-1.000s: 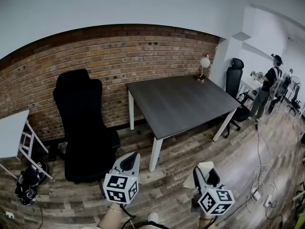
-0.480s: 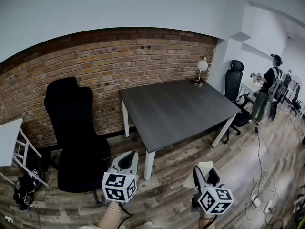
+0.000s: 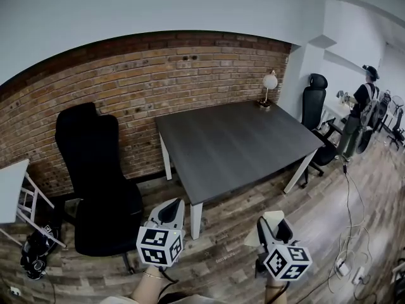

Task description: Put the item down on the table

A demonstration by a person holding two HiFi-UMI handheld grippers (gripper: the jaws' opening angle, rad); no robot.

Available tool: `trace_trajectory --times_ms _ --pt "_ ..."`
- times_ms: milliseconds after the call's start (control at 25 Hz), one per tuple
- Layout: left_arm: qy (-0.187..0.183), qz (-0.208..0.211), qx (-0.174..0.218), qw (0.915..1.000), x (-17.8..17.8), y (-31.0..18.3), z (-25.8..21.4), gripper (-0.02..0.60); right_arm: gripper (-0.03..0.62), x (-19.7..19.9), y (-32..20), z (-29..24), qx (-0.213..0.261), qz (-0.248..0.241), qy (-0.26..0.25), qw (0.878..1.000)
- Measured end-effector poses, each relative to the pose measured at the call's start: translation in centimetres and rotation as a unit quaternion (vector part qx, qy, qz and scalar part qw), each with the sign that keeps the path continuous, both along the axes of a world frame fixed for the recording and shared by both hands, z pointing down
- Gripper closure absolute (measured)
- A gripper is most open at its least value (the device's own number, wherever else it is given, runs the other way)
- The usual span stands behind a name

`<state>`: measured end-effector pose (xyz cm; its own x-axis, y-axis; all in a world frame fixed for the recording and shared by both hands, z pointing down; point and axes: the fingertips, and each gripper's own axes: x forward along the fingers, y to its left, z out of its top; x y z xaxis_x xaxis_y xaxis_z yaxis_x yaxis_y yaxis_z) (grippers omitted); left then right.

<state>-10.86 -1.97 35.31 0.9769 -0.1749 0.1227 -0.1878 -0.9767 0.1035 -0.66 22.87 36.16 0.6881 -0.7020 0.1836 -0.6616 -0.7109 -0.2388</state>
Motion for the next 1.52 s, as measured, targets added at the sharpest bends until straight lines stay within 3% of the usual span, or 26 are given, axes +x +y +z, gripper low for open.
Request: trace_trajectory --times_ms 360,560,1200,1520 --pt "-0.02 0.017 0.005 0.9996 3.0 0.4 0.9 0.571 0.299 2.1 -0.8 0.8 0.004 -0.005 -0.007 1.0" --pt "-0.01 0.022 0.005 0.9997 5.6 -0.3 1.0 0.571 0.299 4.2 -1.4 1.1 0.002 0.001 0.001 1.0" --pt "0.003 0.023 -0.016 0.9996 18.9 -3.5 1.4 0.571 0.299 16.2 -5.4 0.0 -0.041 -0.016 0.034 0.998" --pt "0.0 0.005 -0.017 0.9998 23.2 -6.2 1.7 0.571 0.299 21.6 -8.1 0.5 -0.041 -0.028 0.028 0.998"
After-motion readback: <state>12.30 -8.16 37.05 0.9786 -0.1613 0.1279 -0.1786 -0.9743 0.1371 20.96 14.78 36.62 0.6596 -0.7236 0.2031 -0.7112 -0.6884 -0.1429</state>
